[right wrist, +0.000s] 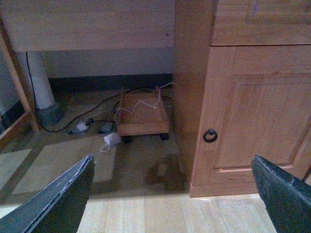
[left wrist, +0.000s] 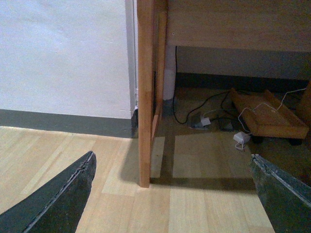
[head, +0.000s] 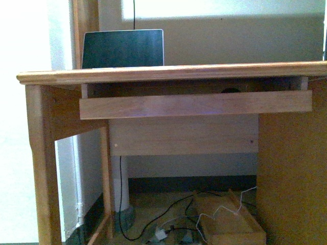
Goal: Place mouse
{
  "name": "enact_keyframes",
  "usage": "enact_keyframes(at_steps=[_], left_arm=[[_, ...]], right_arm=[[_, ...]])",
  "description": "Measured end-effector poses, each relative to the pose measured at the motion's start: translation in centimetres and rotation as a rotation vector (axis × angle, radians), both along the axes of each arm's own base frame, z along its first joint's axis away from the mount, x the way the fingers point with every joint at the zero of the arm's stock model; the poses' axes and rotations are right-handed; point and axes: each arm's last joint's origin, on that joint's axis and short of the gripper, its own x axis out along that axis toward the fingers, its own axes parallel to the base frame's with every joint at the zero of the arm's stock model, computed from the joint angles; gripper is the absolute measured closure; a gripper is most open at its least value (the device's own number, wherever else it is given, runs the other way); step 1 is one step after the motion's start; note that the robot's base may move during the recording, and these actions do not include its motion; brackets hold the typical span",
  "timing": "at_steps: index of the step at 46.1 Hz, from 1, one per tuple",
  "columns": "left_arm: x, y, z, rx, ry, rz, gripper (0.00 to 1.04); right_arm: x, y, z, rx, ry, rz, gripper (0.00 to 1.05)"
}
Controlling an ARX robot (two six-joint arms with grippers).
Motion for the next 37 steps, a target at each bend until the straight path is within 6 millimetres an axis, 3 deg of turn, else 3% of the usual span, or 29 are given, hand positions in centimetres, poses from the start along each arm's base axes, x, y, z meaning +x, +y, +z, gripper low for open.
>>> enact_keyframes(at_steps=[37], left_arm=[[0.0,0.0,0.0,0.0,0.0,0.0,0.08]], right_arm=[[0.0,0.0,0.0,0.0,0.0,0.0,0.07]])
